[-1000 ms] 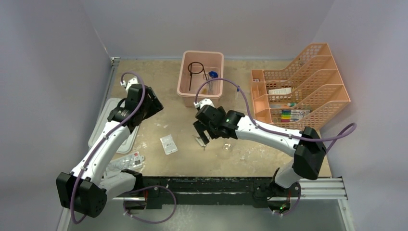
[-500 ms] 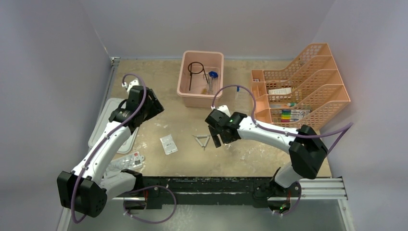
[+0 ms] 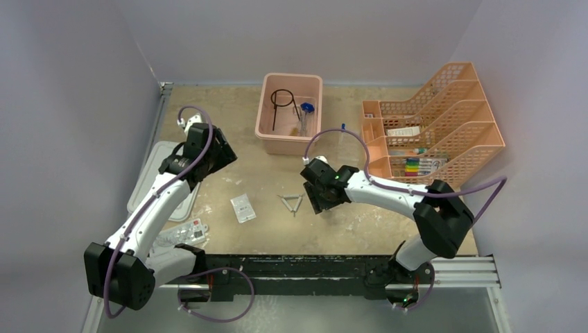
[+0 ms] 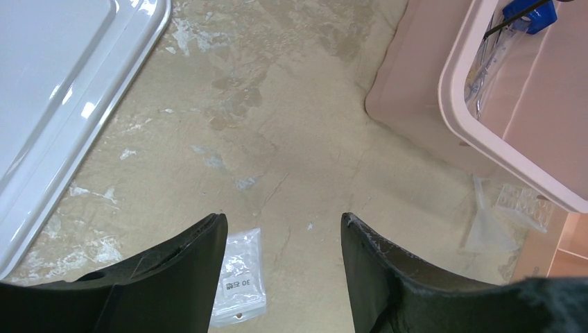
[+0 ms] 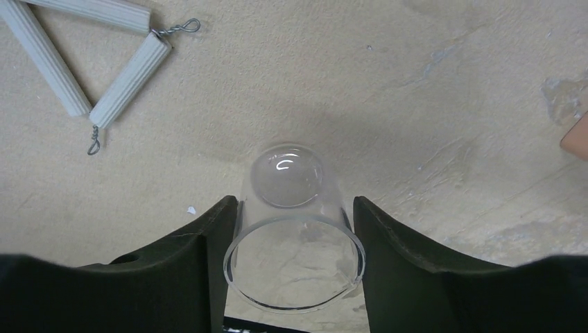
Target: Organize the chemistry lab equipment
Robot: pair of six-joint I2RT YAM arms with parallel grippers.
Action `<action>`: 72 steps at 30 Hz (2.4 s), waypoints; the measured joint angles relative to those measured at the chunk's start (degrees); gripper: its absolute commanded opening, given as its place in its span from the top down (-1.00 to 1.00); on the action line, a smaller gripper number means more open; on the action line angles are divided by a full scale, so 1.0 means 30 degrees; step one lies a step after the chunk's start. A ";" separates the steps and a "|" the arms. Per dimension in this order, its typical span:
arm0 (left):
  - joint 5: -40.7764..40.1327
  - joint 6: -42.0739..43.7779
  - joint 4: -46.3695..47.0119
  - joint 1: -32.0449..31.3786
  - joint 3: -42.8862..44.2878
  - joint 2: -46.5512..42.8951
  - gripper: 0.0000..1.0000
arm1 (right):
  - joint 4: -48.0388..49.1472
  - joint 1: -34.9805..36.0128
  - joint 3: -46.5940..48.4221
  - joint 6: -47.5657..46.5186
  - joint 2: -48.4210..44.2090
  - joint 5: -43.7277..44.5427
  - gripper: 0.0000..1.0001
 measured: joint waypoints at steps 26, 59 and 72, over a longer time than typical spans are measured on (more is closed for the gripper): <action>-0.0452 0.0000 -0.0029 0.0036 0.0095 0.0299 -0.20 | 0.0816 -0.3854 1.4273 -0.3475 0.2200 -0.3869 0.08; -0.2186 0.2193 -0.2018 0.0277 0.2193 0.1377 -0.21 | -0.2339 -0.4189 2.5726 -0.6550 1.7318 -0.2922 -0.02; -0.2171 0.2200 -0.2025 0.0342 0.2193 0.1377 -0.21 | -0.2120 -0.4095 2.7205 -0.7118 1.8804 -0.2929 -0.44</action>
